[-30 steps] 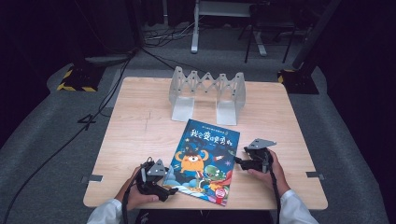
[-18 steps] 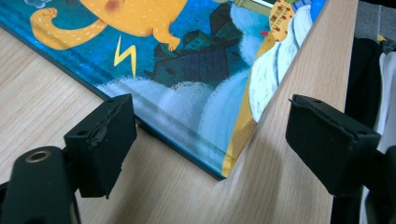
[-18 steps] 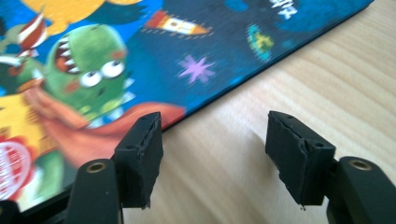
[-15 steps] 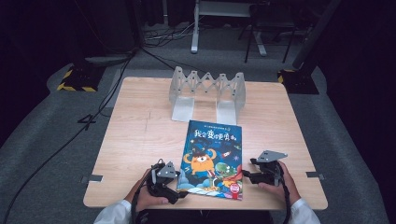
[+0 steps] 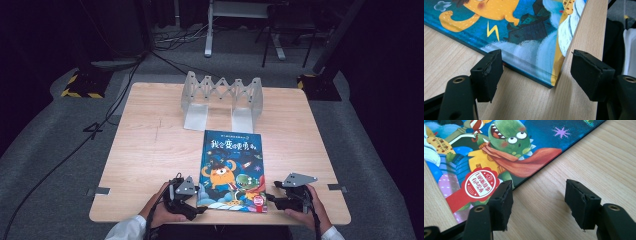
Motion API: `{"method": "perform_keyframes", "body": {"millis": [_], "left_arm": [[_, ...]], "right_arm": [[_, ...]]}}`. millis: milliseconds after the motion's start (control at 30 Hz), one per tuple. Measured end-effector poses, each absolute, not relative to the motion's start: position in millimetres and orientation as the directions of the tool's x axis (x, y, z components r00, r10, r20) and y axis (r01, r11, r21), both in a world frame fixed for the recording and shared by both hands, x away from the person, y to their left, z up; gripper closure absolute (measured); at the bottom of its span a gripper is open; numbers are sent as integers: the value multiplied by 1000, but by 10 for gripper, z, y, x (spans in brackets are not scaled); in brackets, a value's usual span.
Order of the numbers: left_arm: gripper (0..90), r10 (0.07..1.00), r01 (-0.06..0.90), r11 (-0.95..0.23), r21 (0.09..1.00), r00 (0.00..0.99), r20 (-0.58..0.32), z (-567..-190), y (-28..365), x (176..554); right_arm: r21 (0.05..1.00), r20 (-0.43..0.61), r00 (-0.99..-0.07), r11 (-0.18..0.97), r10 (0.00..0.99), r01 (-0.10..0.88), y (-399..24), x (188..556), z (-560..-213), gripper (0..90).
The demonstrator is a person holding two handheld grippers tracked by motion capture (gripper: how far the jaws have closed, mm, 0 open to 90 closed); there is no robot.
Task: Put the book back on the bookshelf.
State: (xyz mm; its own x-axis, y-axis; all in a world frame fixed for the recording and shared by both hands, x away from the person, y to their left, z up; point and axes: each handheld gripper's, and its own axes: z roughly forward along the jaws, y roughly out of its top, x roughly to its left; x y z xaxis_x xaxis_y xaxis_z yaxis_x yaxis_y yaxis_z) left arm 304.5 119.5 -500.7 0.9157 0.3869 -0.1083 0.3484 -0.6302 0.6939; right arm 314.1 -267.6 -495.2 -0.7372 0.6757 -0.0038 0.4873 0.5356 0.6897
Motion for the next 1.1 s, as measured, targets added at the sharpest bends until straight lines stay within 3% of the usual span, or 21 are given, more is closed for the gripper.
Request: {"method": "perform_keyframes", "body": {"millis": [133, 300, 433, 700, 867, 1100], "left_arm": [[264, 365, 300, -655, 694, 929, -58, -5016, 1188, 3026], [291, 413, 327, -641, 695, 910, -47, -5022, 1255, 3032], [227, 436, 340, -637, 692, 899, -41, -5028, 1307, 3035], [211, 430, 324, -647, 690, 903, -20, -5035, 1413, 3028], [245, 466, 351, -632, 691, 885, -24, -5031, 1529, 3070], [295, 472, 355, -636, 685, 881, -19, -5014, 1471, 3116]], "right_arm": [[689, -6, -728, 530, 686, 494, -2695, 3165, -4956, 367], [658, -3, -741, 559, 672, 504, -2700, 3106, -4920, 366], [629, 18, -760, 584, 650, 514, -2709, 3035, -4881, 385], [457, 23, -802, 707, 597, 539, -2568, 2885, -4735, 502], [341, 16, -833, 780, 553, 524, -2403, 2858, -4666, 635], [272, 35, -855, 818, 517, 506, -2241, 2895, -4639, 766]]}}
